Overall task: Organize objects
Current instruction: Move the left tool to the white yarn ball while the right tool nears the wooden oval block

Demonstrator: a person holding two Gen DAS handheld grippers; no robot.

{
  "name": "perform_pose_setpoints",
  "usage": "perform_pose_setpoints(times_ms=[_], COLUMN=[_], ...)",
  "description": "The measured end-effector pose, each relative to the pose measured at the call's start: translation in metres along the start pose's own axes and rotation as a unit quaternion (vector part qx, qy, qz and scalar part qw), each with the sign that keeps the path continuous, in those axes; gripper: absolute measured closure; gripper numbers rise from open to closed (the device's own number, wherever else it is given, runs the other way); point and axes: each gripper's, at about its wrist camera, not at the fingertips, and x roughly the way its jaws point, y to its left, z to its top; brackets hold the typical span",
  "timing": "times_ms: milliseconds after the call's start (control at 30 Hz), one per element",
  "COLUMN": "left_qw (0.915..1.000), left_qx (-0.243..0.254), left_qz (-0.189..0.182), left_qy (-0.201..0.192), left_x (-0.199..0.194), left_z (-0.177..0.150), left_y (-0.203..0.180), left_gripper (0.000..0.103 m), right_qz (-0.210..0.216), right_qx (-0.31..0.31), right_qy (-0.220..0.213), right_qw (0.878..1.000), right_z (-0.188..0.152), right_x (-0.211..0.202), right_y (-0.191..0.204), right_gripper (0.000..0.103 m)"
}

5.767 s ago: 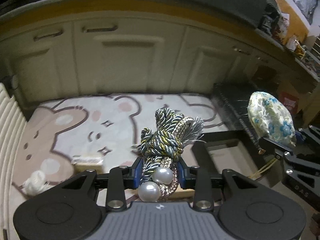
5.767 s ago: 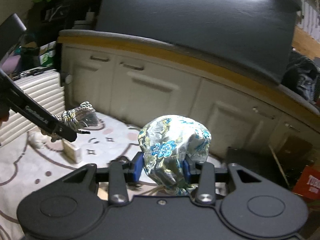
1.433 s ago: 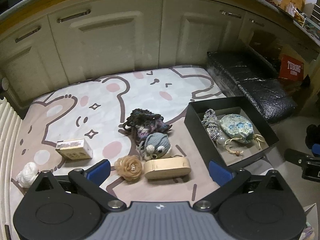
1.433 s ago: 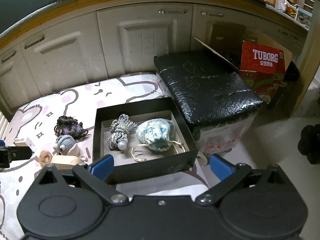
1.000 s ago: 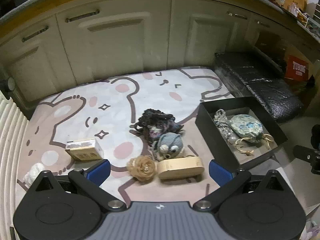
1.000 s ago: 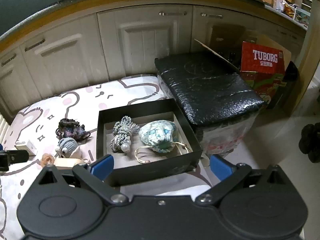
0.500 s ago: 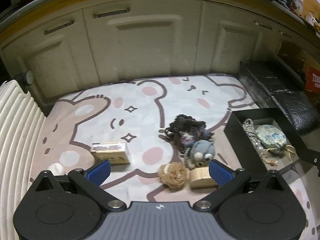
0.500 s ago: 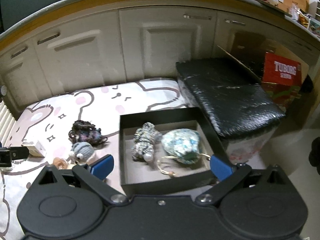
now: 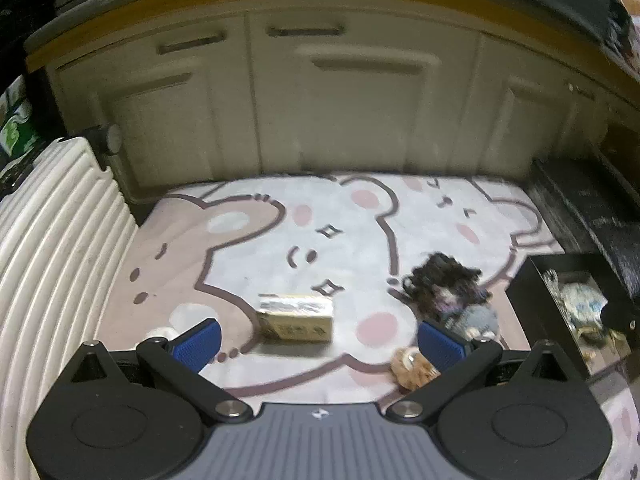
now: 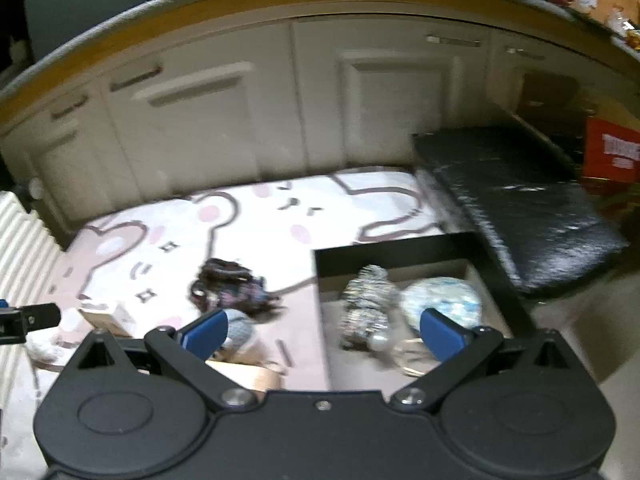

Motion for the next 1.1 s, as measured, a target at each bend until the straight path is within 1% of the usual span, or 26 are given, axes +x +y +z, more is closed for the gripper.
perform_pose_setpoints(times_ms=[100, 267, 433, 500, 600, 700, 733, 767, 867, 933, 967, 1033, 1067, 1100], left_qw=[0.9999, 0.9989, 0.9986, 0.9984, 0.9975, 0.9949, 0.9937, 0.9923, 0.9873, 0.9836, 0.982, 0.9797, 0.9786, 0.9775], left_qx=[-0.012, -0.029, -0.027, -0.031, -0.058, -0.088, -0.096, -0.104, -0.131, -0.148, -0.154, -0.161, -0.164, -0.167], left_qz=[0.01, 0.037, 0.046, 0.047, 0.04, 0.047, 0.055, 0.063, 0.086, 0.098, 0.103, 0.111, 0.115, 0.118], left_qy=[-0.007, -0.008, -0.003, -0.005, 0.0, 0.013, 0.017, 0.02, 0.026, 0.033, 0.037, 0.043, 0.047, 0.05], left_x=[0.003, 0.013, 0.022, 0.026, 0.032, 0.039, 0.042, 0.044, 0.051, 0.056, 0.058, 0.062, 0.064, 0.067], left_z=[0.0, 0.001, 0.001, -0.001, -0.002, -0.003, -0.002, -0.003, -0.007, -0.011, -0.014, -0.018, -0.02, -0.022], left_y=[0.016, 0.041, 0.061, 0.069, 0.085, 0.103, 0.109, 0.115, 0.135, 0.148, 0.153, 0.162, 0.166, 0.169], left_gripper=[0.0, 0.0, 0.0, 0.0, 0.0, 0.0, 0.0, 0.0, 0.002, 0.004, 0.006, 0.011, 0.014, 0.016], right_qz=[0.011, 0.026, 0.032, 0.031, 0.037, 0.014, 0.013, 0.013, 0.012, 0.02, 0.022, 0.022, 0.02, 0.019], right_qx=[0.002, 0.008, 0.001, -0.005, 0.003, 0.019, 0.02, 0.018, 0.017, 0.024, 0.031, 0.038, 0.035, 0.031], right_qy=[-0.001, -0.004, -0.015, -0.012, -0.004, 0.013, 0.016, 0.018, 0.025, 0.036, 0.046, 0.059, 0.065, 0.067], right_qw=[1.0, 1.0, 0.999, 0.999, 0.999, 1.0, 1.0, 1.0, 0.999, 0.999, 0.998, 0.997, 0.997, 0.997], right_z=[-0.001, -0.003, -0.006, -0.007, -0.007, -0.007, -0.008, -0.009, -0.011, -0.012, -0.013, -0.015, -0.017, -0.019], right_x=[0.006, 0.019, 0.031, 0.037, 0.046, 0.055, 0.058, 0.06, 0.067, 0.073, 0.077, 0.083, 0.087, 0.089], right_y=[0.008, 0.018, 0.028, 0.031, 0.033, 0.033, 0.034, 0.035, 0.037, 0.037, 0.037, 0.038, 0.039, 0.041], right_gripper=[0.0, 0.0, 0.0, 0.0, 0.0, 0.001, 0.008, 0.012, 0.018, 0.032, 0.037, 0.056, 0.06, 0.066])
